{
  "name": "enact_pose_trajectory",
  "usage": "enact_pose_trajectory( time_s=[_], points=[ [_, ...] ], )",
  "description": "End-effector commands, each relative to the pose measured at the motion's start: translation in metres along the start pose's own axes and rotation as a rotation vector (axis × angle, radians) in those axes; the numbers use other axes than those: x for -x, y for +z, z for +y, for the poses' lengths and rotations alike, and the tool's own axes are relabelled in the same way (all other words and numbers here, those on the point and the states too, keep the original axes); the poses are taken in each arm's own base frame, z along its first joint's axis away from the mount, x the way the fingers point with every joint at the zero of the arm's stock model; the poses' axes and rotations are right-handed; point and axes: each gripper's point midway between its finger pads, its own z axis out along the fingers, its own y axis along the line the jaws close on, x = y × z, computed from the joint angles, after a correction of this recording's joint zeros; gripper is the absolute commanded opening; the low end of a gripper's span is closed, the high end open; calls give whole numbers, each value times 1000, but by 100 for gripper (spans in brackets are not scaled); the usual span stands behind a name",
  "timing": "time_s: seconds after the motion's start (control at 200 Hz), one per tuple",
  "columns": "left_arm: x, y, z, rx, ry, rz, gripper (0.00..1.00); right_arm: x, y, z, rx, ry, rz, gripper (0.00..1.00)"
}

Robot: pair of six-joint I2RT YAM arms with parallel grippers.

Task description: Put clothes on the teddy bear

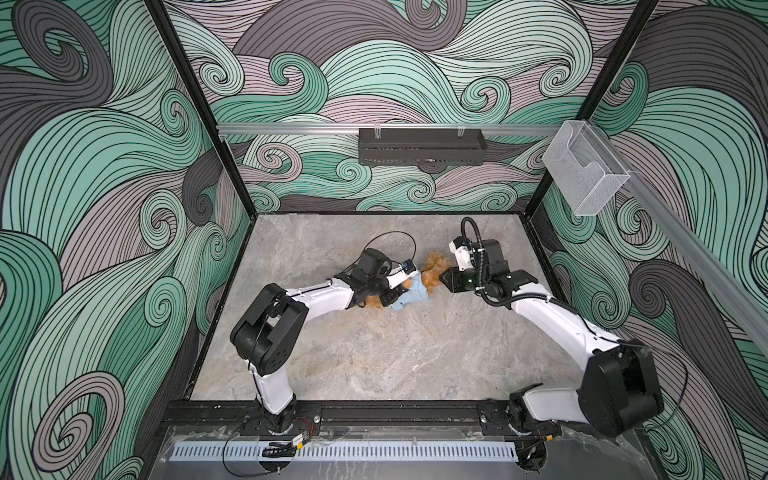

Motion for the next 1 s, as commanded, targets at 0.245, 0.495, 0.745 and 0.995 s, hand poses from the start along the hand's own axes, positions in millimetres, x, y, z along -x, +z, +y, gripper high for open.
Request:
enact_pose_trajectory(
  time_s=[0.245, 0.495, 0.745, 0.995],
  points=[
    [50, -38, -19, -224, -202, -109, 0, -17, -4, 62, 43, -369, -239, 56],
    [59, -52, -34, -350, -217, -118, 0, -13, 9, 47, -88, -419, -229, 54],
    [43, -54, -40, -350, -171, -47, 0, 8, -20, 23, -240, -378, -313, 27],
    [40, -55, -37, -326, -153, -25, 0, 6, -32, 11, -223, -273, -258, 18]
  ],
)
